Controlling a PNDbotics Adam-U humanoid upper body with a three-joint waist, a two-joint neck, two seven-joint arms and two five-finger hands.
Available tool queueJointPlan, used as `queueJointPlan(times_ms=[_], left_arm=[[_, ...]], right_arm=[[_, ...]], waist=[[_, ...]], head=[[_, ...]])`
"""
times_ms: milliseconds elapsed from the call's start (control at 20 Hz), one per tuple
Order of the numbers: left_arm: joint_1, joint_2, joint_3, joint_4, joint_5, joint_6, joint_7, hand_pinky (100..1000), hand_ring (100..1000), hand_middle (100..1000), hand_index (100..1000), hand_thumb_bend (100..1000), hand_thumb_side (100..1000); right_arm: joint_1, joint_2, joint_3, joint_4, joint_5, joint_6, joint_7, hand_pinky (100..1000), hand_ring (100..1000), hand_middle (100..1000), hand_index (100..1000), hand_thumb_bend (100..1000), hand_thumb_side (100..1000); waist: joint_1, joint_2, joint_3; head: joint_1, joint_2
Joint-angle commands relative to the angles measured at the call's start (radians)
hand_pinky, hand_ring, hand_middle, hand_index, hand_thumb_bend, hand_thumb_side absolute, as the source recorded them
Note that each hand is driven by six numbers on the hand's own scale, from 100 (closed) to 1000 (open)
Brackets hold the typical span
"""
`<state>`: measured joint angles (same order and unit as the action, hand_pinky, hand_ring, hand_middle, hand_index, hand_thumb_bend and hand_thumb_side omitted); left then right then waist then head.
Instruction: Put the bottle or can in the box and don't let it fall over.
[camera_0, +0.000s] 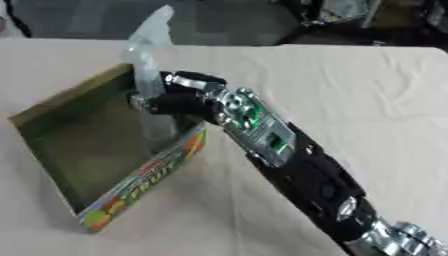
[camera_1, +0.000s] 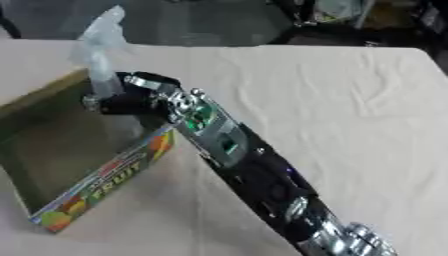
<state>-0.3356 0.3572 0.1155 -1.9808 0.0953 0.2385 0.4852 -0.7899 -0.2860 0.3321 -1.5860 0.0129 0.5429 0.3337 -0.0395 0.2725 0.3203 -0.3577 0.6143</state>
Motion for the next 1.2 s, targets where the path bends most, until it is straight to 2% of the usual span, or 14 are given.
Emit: queueJointPlan(times_ms=[50, 100, 200, 450, 1200], left_arm=[[-0.007, 0.019, 0.010, -0.019, -0.002, 0.001, -0.002, 1000, 717, 609, 708, 100, 643], [-0.006, 0.019, 0.011, -0.019, -0.002, 0.000, -0.002, 1000, 718, 609, 708, 100, 647], [-0.005, 0.019, 0.012, -0.019, -0.002, 0.000, -0.002, 1000, 718, 609, 708, 100, 648], [-0.003, 0.018, 0.012, -0.019, -0.002, 0.000, -0.002, 1000, 719, 610, 709, 100, 648], [-0.003, 0.023, 0.014, -0.019, -0.004, 0.002, -0.003, 1000, 734, 610, 710, 100, 647]], right_arm=[[-0.014, -0.013, -0.003, -0.039, 0.002, -0.011, 0.021, 1000, 1000, 1000, 1000, 100, 391], [-0.014, -0.014, -0.002, -0.044, 0.008, -0.014, 0.025, 1000, 1000, 1000, 1000, 100, 413], [-0.013, -0.016, -0.001, -0.053, 0.024, -0.019, 0.038, 1000, 1000, 1000, 1000, 100, 387], [-0.010, -0.015, -0.004, -0.056, 0.053, -0.027, 0.070, 1000, 1000, 1000, 1000, 100, 387], [0.013, -0.032, -0.022, -0.116, 0.003, 0.000, 0.072, 1000, 1000, 1000, 1000, 100, 387]], waist=[[0.011, -0.015, -0.001], [0.013, -0.015, -0.002], [0.016, -0.015, -0.003], [0.017, -0.013, -0.005], [0.014, -0.017, -0.019]], head=[[-0.001, 0.004], [-0.001, 0.004], [-0.001, 0.003], [0.004, 0.001], [0.018, -0.002]])
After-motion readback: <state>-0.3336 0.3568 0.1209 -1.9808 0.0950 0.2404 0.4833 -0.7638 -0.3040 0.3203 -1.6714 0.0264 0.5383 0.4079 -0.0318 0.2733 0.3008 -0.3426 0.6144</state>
